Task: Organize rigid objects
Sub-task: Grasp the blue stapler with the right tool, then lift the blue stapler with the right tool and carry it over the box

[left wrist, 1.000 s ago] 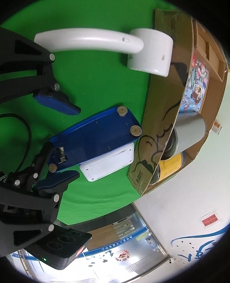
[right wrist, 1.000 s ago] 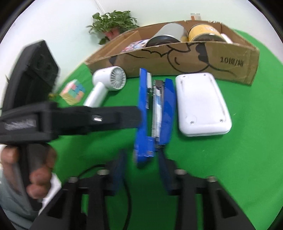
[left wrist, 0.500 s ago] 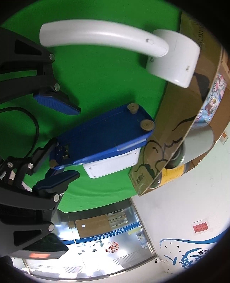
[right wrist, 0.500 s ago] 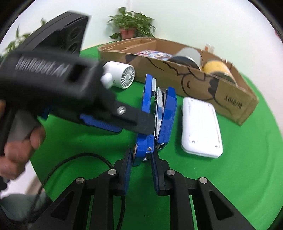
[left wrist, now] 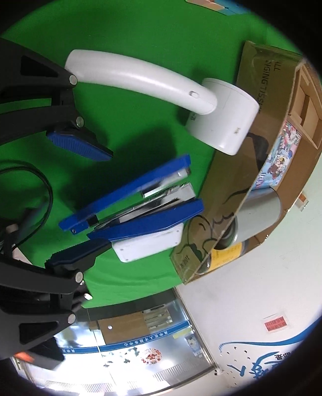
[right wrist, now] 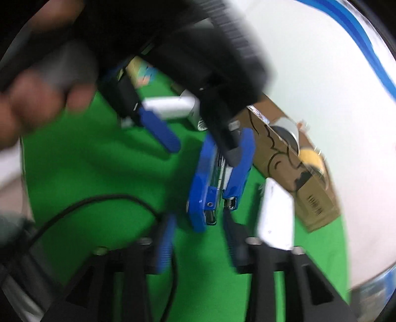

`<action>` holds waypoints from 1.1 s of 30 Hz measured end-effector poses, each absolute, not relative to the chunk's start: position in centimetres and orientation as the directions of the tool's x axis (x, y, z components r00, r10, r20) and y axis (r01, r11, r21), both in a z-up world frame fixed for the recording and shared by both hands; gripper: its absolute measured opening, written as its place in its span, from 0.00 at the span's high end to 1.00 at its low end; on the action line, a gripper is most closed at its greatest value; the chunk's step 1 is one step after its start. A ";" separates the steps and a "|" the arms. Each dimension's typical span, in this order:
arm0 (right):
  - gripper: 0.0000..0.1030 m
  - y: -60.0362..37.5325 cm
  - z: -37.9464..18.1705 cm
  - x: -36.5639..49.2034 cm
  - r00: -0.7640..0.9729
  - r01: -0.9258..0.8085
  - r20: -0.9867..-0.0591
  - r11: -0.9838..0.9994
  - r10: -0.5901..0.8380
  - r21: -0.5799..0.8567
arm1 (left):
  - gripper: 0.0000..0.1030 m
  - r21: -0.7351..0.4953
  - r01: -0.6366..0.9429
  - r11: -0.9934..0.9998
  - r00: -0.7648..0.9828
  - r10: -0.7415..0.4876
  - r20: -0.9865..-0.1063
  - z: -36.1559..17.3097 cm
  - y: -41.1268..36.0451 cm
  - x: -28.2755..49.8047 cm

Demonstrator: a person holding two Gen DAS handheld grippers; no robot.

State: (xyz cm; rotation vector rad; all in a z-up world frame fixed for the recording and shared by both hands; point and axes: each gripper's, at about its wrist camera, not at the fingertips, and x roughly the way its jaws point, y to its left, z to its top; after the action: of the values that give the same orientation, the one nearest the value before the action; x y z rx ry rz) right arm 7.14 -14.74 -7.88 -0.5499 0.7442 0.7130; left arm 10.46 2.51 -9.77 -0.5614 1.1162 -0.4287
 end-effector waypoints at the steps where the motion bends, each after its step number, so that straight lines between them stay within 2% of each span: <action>1: 0.28 -15.2 -7.6 7.5 0.502 -0.742 -0.760 0.657 0.412 -0.134 | 0.38 -0.619 0.040 0.784 0.381 -0.585 -0.716 -9.9 2.5 10.4; 4: 0.27 -16.5 -6.9 8.9 0.426 -0.709 -0.757 0.703 0.496 0.062 | 0.36 -0.600 0.016 0.800 0.375 -0.561 -0.738 -10.5 2.4 10.3; 9: 0.27 -16.5 -7.6 10.5 0.341 -0.666 -0.786 0.722 0.516 0.185 | 0.36 -0.617 0.011 0.787 0.374 -0.576 -0.727 -10.6 2.6 10.3; 15: 0.30 -15.1 -8.6 10.9 0.284 -0.675 -0.792 0.699 0.540 0.235 | 0.36 -0.619 -0.003 0.786 0.365 -0.575 -0.732 -10.7 2.6 10.5; 18: 0.40 -14.4 -9.3 10.4 0.292 -0.668 -0.813 0.716 0.505 0.205 | 0.34 -0.624 -0.010 0.781 0.356 -0.580 -0.732 -10.8 2.6 10.6; 24: 0.51 -13.8 -9.3 10.0 0.353 -0.667 -0.829 0.738 0.434 0.102 | 0.30 -0.618 -0.007 0.786 0.356 -0.575 -0.736 -10.8 2.2 10.6; 30: 0.54 -15.3 -9.0 11.2 0.295 -0.581 -0.818 0.772 0.494 0.257 | 0.29 -0.617 -0.024 0.787 0.358 -0.569 -0.740 -10.8 2.0 10.7; 31: 0.60 -15.6 -9.0 11.4 0.286 -0.559 -0.815 0.778 0.504 0.286 | 0.31 -0.613 -0.027 0.790 0.361 -0.564 -0.743 -10.8 2.0 10.7; 33: 0.62 -16.5 -9.1 12.1 0.252 -0.510 -0.807 0.782 0.534 0.358 | 0.31 -0.610 -0.023 0.792 0.365 -0.561 -0.743 -10.8 1.9 10.7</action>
State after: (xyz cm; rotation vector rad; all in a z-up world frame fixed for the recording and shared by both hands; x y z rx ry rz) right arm 12.12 -16.49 -9.06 0.0251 1.1076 0.7102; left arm 10.71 1.86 -10.81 -0.5884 1.1596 -0.3728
